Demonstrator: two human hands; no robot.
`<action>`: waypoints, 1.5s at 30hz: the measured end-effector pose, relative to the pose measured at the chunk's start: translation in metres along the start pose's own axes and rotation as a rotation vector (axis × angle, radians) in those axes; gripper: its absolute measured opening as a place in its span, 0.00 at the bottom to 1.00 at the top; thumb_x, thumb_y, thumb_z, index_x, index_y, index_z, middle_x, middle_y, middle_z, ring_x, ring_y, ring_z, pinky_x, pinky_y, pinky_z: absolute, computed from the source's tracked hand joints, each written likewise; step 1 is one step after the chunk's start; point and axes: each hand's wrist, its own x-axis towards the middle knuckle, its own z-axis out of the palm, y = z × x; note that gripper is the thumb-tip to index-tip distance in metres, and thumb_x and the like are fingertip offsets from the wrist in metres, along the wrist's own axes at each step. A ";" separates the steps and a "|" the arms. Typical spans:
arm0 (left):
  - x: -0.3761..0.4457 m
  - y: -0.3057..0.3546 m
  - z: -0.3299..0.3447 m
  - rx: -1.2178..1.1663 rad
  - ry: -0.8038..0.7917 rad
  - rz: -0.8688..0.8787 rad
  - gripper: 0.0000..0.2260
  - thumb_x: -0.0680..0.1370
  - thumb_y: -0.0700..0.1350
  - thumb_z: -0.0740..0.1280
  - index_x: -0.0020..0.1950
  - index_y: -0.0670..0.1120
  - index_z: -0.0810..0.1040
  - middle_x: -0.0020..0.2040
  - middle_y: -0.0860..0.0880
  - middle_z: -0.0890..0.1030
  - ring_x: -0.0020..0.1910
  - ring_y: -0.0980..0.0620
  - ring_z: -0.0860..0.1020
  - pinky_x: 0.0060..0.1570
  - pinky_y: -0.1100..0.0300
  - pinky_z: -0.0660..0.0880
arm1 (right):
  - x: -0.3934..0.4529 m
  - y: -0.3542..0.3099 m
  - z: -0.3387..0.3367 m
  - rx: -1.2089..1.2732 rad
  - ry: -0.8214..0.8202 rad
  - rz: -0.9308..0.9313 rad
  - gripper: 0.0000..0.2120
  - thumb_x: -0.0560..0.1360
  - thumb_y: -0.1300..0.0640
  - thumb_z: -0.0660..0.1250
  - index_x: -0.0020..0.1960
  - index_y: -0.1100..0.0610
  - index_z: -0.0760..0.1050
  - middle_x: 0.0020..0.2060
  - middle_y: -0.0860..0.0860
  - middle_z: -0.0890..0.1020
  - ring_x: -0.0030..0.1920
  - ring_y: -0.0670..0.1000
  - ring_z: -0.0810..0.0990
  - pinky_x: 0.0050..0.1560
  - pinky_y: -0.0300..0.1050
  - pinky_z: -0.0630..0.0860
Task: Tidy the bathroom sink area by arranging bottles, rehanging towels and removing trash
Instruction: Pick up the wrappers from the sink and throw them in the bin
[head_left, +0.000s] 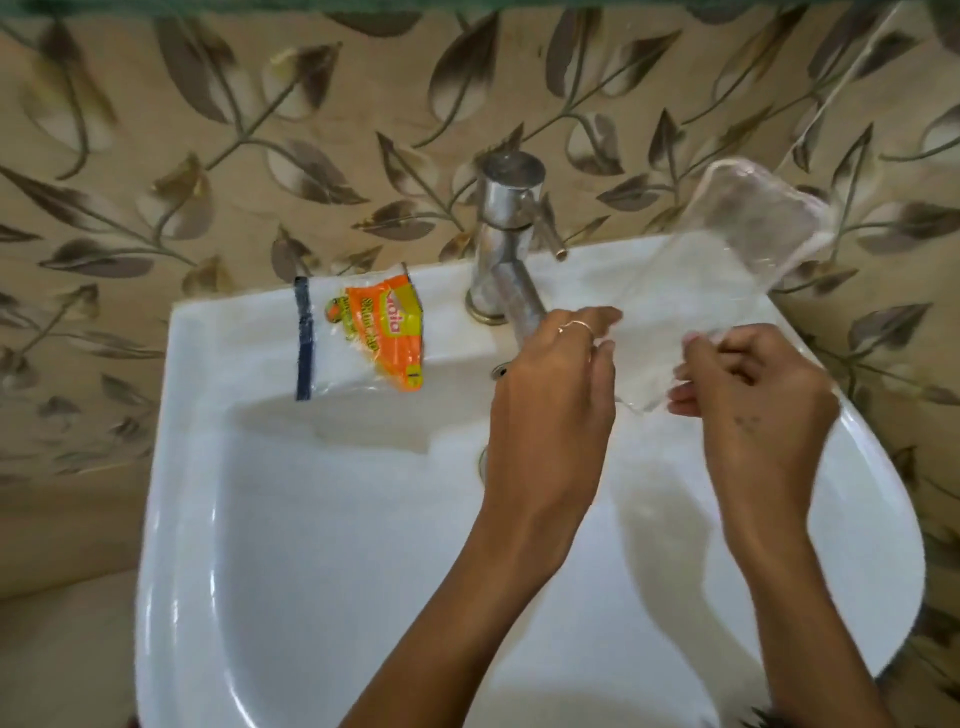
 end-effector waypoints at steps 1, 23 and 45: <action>-0.009 0.000 -0.010 -0.077 -0.002 -0.039 0.11 0.78 0.41 0.63 0.58 0.47 0.78 0.54 0.51 0.81 0.51 0.58 0.77 0.52 0.59 0.75 | -0.012 -0.008 -0.007 -0.008 0.014 -0.047 0.06 0.71 0.52 0.68 0.37 0.49 0.73 0.30 0.48 0.80 0.29 0.50 0.81 0.37 0.55 0.81; -0.292 -0.206 -0.306 -0.036 0.460 -0.779 0.07 0.68 0.43 0.74 0.38 0.53 0.78 0.32 0.55 0.81 0.30 0.62 0.78 0.31 0.71 0.73 | -0.381 -0.070 0.155 -0.111 -0.916 -0.052 0.03 0.72 0.51 0.69 0.45 0.47 0.80 0.34 0.43 0.82 0.35 0.46 0.81 0.34 0.32 0.72; -0.361 -0.396 -0.288 -0.248 0.261 -1.324 0.08 0.75 0.34 0.62 0.41 0.43 0.80 0.42 0.41 0.82 0.36 0.51 0.80 0.30 0.69 0.76 | -0.507 0.090 0.312 -0.186 -1.276 0.454 0.13 0.72 0.67 0.63 0.33 0.52 0.75 0.34 0.57 0.81 0.34 0.57 0.80 0.39 0.52 0.78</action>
